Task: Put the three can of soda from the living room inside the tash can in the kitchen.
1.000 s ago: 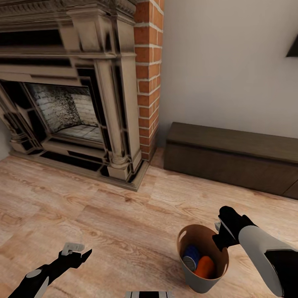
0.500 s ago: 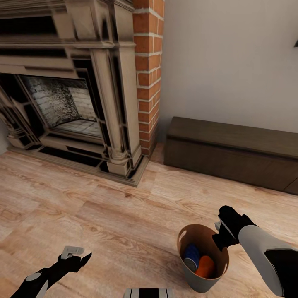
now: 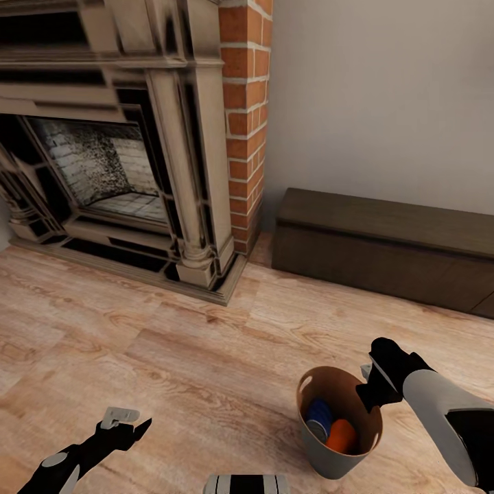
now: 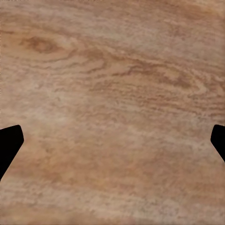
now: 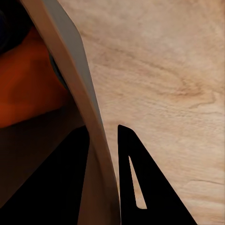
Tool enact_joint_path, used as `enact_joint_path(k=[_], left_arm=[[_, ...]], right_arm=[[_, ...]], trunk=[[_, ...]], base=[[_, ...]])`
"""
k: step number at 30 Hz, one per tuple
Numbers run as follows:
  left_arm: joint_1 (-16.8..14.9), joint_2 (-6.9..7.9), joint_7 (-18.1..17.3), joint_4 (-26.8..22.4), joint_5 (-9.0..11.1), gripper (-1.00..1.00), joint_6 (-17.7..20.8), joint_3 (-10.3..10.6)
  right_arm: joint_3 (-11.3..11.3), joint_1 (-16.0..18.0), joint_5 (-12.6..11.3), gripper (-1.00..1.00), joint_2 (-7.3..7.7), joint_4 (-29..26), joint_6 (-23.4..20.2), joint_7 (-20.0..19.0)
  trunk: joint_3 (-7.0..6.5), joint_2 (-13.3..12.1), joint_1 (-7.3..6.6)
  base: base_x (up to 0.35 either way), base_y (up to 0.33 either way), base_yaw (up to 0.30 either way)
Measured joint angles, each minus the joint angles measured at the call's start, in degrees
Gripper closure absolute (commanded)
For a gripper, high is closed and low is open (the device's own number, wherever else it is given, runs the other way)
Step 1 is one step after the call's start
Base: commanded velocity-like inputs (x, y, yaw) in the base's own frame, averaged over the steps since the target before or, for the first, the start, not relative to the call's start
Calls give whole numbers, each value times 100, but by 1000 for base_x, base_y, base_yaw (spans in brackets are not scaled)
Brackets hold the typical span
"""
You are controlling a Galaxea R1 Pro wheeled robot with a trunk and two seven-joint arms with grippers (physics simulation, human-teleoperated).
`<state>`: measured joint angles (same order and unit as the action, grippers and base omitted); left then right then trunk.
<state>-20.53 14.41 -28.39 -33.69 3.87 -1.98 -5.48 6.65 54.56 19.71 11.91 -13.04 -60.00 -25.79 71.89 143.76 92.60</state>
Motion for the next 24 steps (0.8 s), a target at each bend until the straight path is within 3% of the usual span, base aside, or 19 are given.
enact_joint_path(k=[7, 8, 9, 10, 24], left_arm=[[0, 0, 0, 0, 0, -100, -3, 0], [0, 0, 0, 0, 0, -100, -2, 0], [-3, 0, 0, 2, -1, -100, -3, 3], [-4, 0, 0, 3, 0, -100, -4, 3], [-4, 0, 0, 2, 0, -100, -4, 3]], right_arm=[[0, 1, -1, 100, 0, 1, 0, 1], [1, 0, -2, -100, 0, 0, 0, 1], [-71, -114, 353, -100, -193, -38, 27, 244], [-130, -121, 171, -100, -213, -41, 0, 233], [-129, -124, 174, -100, -212, -41, 0, 233]], trunk=[[0, 0, 0], [0, 0, 0], [3, -2, 5], [3, -2, 5], [3, -2, 5]], base=[[0, 0, 0], [0, 0, 0], [0, 0, 0], [0, 0, 0], [0, 0, 0]])
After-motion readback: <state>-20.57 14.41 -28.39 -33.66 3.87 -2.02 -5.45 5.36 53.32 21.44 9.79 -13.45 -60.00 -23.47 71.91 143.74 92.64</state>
